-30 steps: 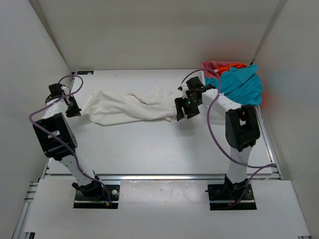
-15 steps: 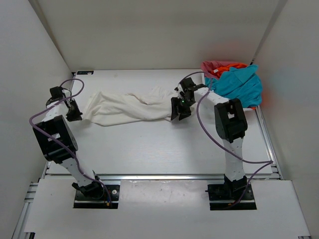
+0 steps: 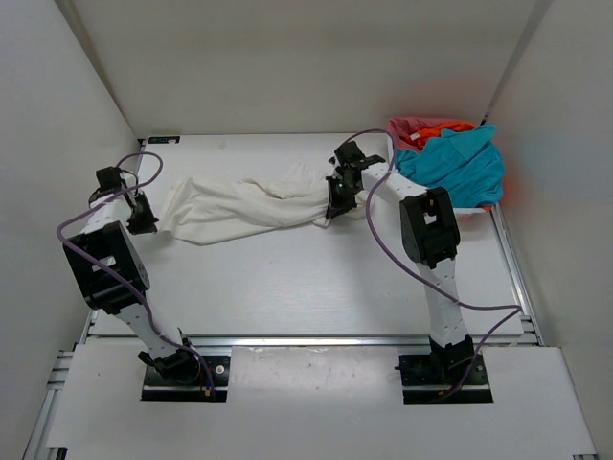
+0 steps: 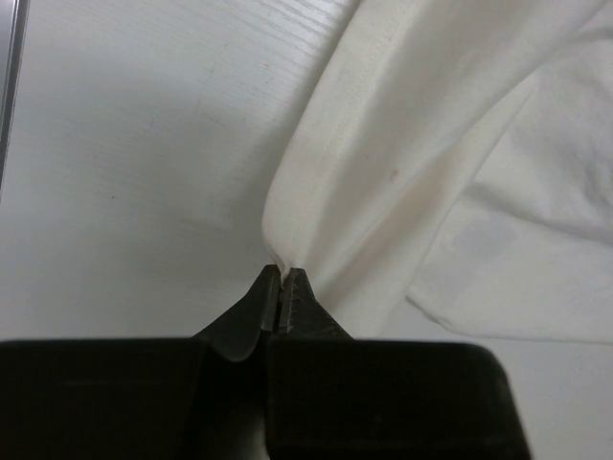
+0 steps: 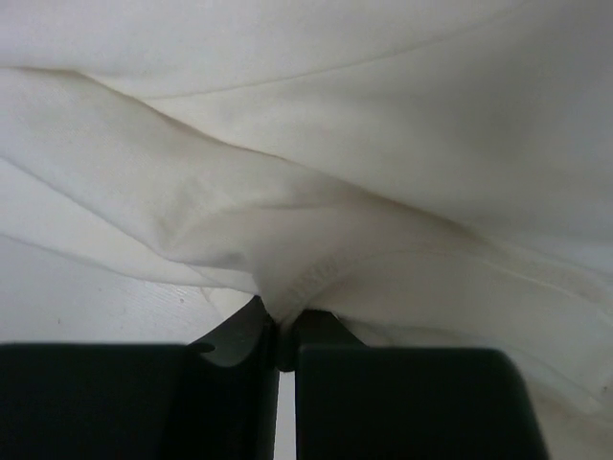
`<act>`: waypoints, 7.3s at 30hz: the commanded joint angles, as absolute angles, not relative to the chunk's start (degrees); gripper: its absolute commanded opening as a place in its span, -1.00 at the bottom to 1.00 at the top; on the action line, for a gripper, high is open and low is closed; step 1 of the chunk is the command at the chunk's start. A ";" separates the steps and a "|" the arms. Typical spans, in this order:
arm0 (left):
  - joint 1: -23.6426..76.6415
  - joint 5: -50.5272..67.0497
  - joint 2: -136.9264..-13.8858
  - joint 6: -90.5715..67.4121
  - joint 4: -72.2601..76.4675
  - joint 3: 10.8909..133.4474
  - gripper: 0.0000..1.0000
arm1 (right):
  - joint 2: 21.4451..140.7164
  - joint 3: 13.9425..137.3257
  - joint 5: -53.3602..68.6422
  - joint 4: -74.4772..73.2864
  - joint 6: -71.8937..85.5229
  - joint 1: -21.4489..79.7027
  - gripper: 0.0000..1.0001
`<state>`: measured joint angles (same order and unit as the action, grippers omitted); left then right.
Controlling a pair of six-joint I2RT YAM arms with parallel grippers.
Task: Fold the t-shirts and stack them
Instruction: Flatten out the tshirt
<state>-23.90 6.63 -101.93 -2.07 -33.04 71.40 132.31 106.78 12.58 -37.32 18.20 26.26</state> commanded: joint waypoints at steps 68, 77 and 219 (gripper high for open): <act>-19.34 6.50 -82.88 3.08 -38.49 64.42 -1.00 | 102.47 70.84 9.40 -17.49 19.50 18.19 0.26; -20.91 5.71 -83.41 3.34 -37.97 63.99 -1.00 | 109.33 73.56 7.30 -18.98 22.76 19.34 0.23; -21.45 -11.60 -52.11 17.85 -52.39 46.14 -1.00 | 95.79 76.01 14.33 -24.27 -22.94 31.81 -1.00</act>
